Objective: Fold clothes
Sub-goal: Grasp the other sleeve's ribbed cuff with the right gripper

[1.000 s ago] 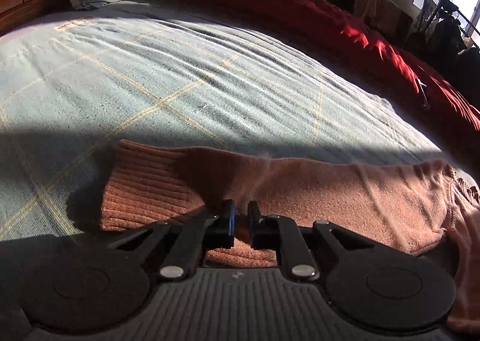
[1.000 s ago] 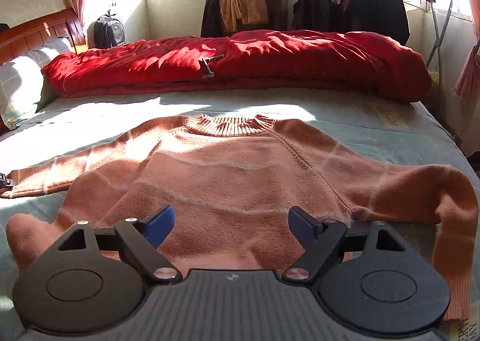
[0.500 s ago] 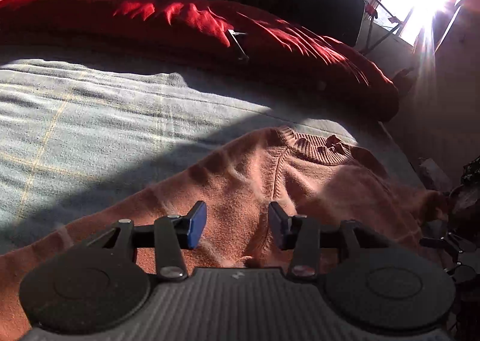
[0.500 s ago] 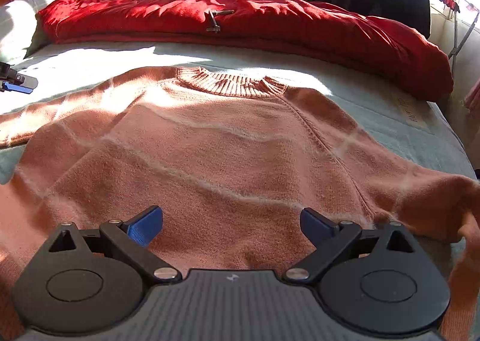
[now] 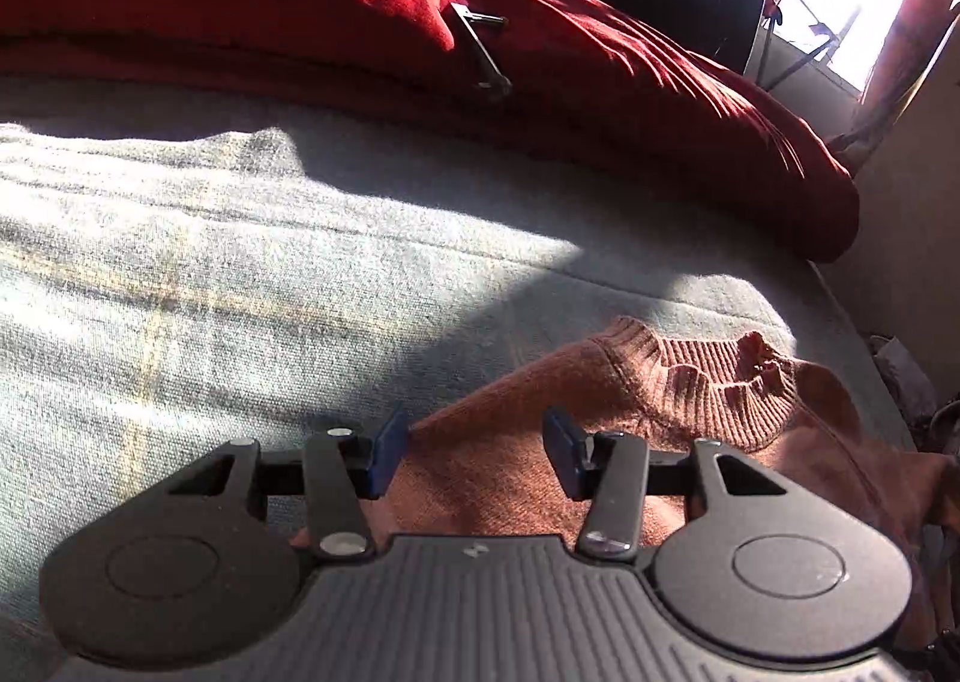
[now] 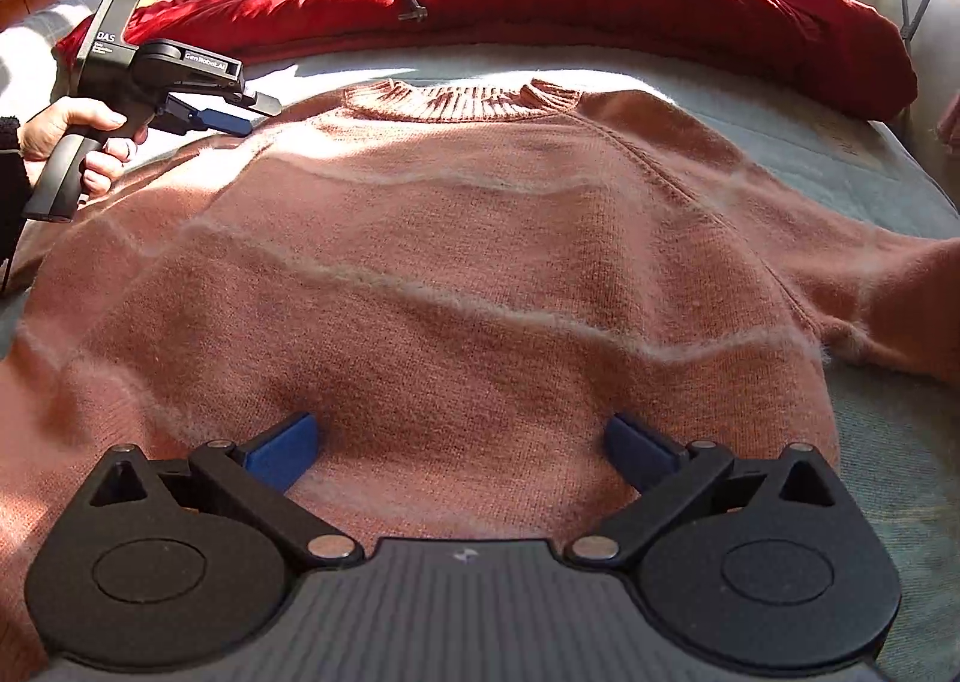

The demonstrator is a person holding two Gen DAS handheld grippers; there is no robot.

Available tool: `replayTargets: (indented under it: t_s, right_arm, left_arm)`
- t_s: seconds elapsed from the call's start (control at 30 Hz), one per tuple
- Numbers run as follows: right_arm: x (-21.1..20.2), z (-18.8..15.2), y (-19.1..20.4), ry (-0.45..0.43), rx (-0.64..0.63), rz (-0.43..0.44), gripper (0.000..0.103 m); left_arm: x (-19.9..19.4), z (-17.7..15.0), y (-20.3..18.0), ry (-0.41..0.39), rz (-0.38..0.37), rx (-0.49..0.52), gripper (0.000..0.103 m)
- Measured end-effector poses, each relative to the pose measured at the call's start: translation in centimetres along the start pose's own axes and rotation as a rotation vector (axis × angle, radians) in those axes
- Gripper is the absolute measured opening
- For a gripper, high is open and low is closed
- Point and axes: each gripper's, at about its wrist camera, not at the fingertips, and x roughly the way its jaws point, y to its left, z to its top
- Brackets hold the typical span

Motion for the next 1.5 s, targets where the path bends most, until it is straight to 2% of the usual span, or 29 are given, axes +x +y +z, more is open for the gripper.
replayTargets:
  t_s: [0.07, 0.13, 0.17, 0.23, 0.3, 0.37, 0.43, 0.53, 0.63, 0.7, 0.87, 0.97, 1.07, 1.3, 1.5]
  right_arm:
    - [0.0, 0.0, -0.2, -0.002, 0.004, 0.003, 0.103]
    - [0.0, 0.0, -0.3, -0.008, 0.003, 0.005, 0.103]
    - [0.0, -0.1, -0.3, -0.012, 0.002, 0.006, 0.103]
    - [0.0, -0.1, -0.3, -0.017, -0.002, 0.004, 0.103]
    - [-0.1, -0.1, -0.3, -0.018, -0.008, 0.001, 0.103]
    - [-0.2, -0.1, -0.3, -0.019, -0.009, 0.001, 0.103]
    - [-0.2, -0.1, -0.3, -0.020, -0.011, 0.001, 0.103]
    - [-0.3, -0.2, -0.3, -0.024, -0.014, -0.001, 0.103]
    - [-0.6, -0.1, -0.4, -0.024, -0.022, -0.005, 0.103]
    - [-1.0, 0.1, -0.6, -0.022, -0.008, -0.003, 0.103]
    - [-3.6, 0.0, -2.2, -0.073, 0.098, 0.026, 0.103]
    - [-5.6, -0.5, -3.7, -0.109, 0.122, -0.029, 0.103]
    - [-7.7, -1.7, -5.9, -0.132, 0.140, -0.134, 0.103]
    - [-9.7, -6.8, -12.4, -0.163, 0.327, -0.221, 0.103]
    - [-8.3, -7.2, -16.4, -0.212, 0.435, -0.167, 0.103]
  left_arm:
    - [-1.0, 0.3, -0.7, -0.017, -0.015, 0.014, 0.048]
    - [-2.1, -0.2, -1.8, -0.018, -0.112, 0.038, 0.050]
    - [-2.6, -0.5, -2.5, -0.014, -0.164, 0.054, 0.056]
    - [-3.0, -1.3, -3.7, 0.021, -0.210, 0.115, 0.060]
    - [-2.5, -2.3, -4.4, 0.055, -0.176, 0.179, 0.061]
    - [-1.4, -2.9, -4.0, 0.077, -0.086, 0.198, 0.062]
    - [-0.7, -2.6, -2.8, 0.060, 0.031, 0.174, 0.061]
    - [-1.5, -1.5, -1.7, 0.039, 0.114, 0.085, 0.057]
    - [-3.9, -1.9, -3.0, 0.031, 0.093, 0.162, 0.058]
    - [-5.8, -3.1, -4.0, 0.033, 0.071, 0.218, 0.063]
    - [-11.0, -6.1, -5.0, 0.043, 0.058, 0.253, 0.063]
    - [-14.0, -6.9, -5.6, 0.021, 0.086, 0.251, 0.064]
    - [-16.2, -7.2, -6.9, 0.003, 0.101, 0.243, 0.065]
    - [-18.7, -9.1, -14.4, -0.049, 0.037, 0.311, 0.071]
    - [-18.6, -12.1, -21.1, -0.080, -0.043, 0.335, 0.078]
